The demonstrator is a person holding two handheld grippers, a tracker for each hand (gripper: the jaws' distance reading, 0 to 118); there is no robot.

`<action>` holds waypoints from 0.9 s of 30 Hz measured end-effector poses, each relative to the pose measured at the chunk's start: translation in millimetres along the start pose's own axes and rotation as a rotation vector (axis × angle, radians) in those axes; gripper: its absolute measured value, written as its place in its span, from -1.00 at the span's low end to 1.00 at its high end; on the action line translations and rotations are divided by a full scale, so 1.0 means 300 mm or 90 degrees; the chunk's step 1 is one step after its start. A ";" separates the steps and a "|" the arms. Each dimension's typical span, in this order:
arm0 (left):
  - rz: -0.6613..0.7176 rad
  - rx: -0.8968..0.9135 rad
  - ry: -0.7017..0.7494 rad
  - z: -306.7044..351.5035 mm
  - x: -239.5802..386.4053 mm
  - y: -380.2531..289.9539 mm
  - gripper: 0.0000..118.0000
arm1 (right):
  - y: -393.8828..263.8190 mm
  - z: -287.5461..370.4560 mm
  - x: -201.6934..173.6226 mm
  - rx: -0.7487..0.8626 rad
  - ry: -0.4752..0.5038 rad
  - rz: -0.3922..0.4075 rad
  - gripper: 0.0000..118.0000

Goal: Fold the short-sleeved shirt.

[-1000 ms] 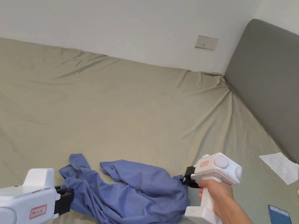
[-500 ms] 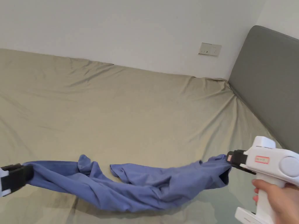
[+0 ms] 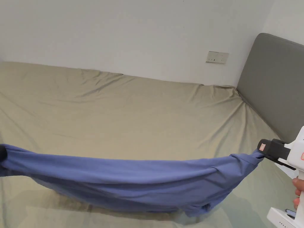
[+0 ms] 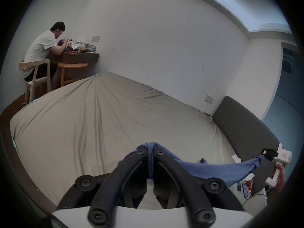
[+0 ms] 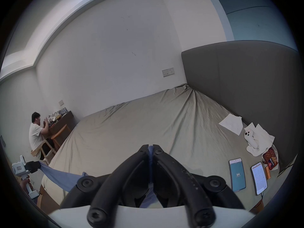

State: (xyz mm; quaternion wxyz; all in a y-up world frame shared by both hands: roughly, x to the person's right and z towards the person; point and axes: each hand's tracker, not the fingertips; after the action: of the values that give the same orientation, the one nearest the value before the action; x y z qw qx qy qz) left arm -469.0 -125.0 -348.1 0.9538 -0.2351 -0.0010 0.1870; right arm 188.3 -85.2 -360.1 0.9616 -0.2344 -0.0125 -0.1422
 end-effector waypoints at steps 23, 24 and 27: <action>-0.050 0.046 0.048 -0.500 0.212 0.657 -0.91 | 0.683 -0.460 -0.261 0.079 -0.047 0.116 -0.95; -0.048 0.046 0.044 -0.526 0.223 0.690 -0.91 | 0.719 -0.481 -0.277 0.086 -0.055 0.118 -0.95; -0.079 0.088 0.057 -0.587 0.278 0.784 -0.91 | 0.820 -0.534 -0.306 0.117 -0.053 0.097 -0.95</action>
State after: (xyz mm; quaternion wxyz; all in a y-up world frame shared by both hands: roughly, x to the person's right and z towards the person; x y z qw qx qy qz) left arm -459.4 18.5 -617.4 0.9766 -0.1760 0.0398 0.1167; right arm 162.0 75.7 -621.0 0.9857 -0.1510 -0.0478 -0.0574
